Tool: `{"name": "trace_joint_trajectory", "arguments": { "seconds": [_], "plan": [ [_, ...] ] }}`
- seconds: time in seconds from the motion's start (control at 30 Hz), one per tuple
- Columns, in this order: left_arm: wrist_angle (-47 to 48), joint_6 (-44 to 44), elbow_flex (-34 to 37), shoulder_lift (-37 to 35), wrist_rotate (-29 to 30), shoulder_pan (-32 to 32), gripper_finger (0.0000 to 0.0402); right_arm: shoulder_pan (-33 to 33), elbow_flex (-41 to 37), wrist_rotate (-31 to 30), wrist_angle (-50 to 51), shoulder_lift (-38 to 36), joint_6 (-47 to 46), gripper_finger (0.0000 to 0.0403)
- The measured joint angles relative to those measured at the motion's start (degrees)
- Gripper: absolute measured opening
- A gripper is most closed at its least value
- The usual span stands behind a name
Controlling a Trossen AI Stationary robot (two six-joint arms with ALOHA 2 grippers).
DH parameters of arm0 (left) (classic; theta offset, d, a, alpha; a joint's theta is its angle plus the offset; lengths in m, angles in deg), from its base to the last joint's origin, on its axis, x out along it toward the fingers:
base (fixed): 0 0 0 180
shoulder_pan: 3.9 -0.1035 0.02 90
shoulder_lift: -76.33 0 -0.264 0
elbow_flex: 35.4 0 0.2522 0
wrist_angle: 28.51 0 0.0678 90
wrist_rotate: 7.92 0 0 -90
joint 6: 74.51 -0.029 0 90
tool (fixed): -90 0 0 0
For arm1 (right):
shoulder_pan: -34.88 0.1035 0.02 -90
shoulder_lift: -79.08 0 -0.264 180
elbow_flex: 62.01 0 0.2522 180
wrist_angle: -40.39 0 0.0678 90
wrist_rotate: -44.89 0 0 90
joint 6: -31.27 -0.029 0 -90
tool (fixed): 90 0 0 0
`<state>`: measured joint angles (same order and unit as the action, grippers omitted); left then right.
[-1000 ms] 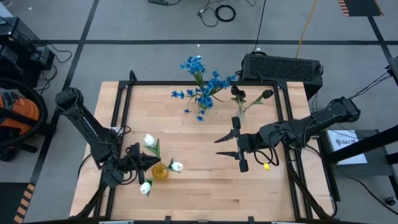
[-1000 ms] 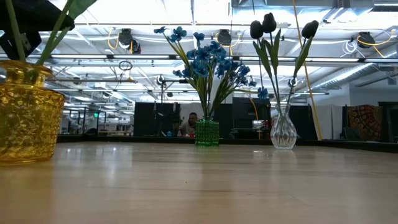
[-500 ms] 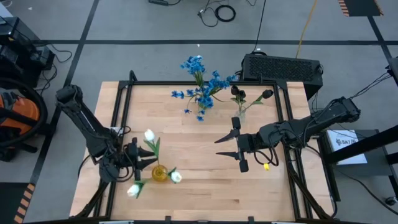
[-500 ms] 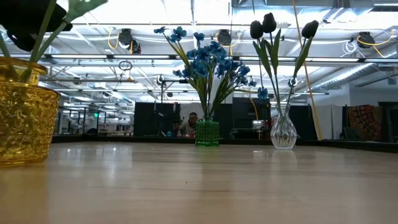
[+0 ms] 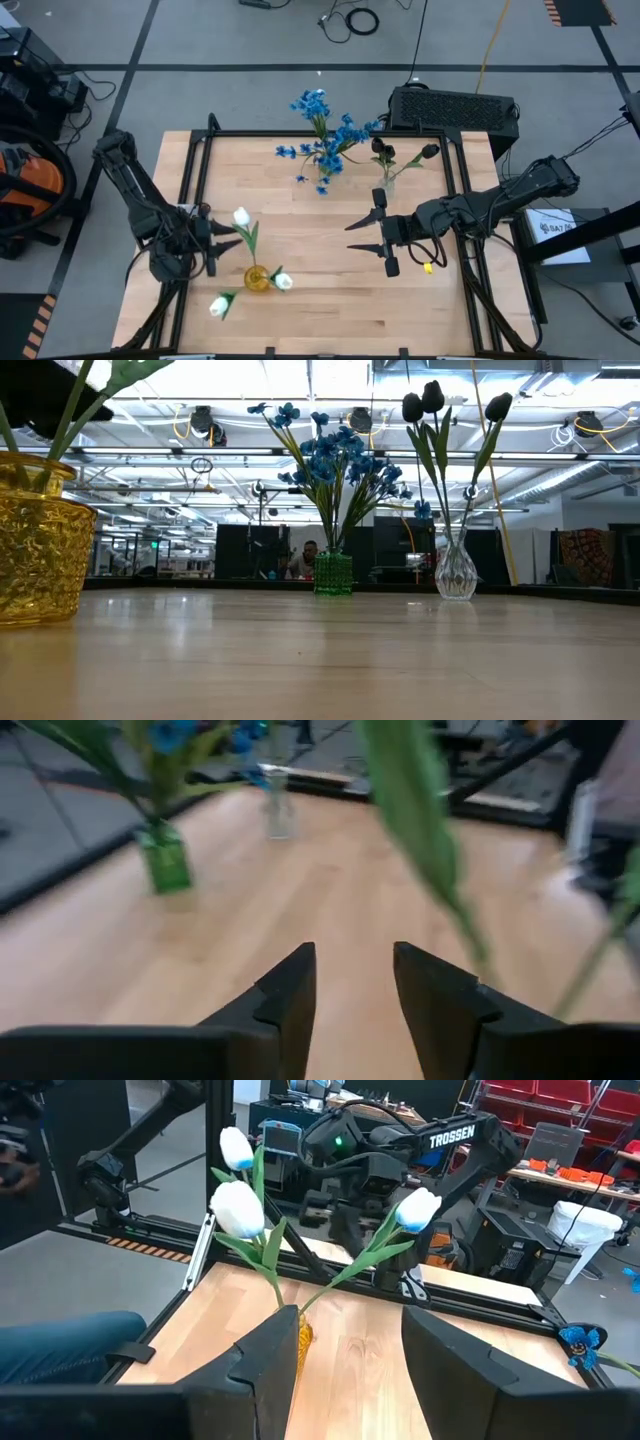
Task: Sort flowers into vase by color
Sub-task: Return to Home Position
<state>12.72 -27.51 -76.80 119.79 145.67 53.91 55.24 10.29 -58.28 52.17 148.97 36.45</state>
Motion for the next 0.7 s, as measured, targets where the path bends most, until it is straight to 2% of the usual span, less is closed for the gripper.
{"name": "trace_joint_trajectory", "arguments": {
  "seconds": [0.23, 0.4, 0.7],
  "plan": [
    [14.3, 11.6, 0.0, -2.0, 1.8, -4.2, 0.0072, 0.0, 0.0, 0.0, 0.0, 0.0, 0.1, 0.0171],
    [12.4, 7.4, 0.0, -1.9, 3.2, -10.0, 0.0012, 0.0, 0.0, 0.0, 0.0, 0.0, 0.6, 0.0171],
    [9.6, 2.8, 1.6, -2.0, 4.3, -20.3, 0.0003, 0.0, 0.0, 0.0, 0.0, 0.0, 1.5, 0.0171]
  ]
}}
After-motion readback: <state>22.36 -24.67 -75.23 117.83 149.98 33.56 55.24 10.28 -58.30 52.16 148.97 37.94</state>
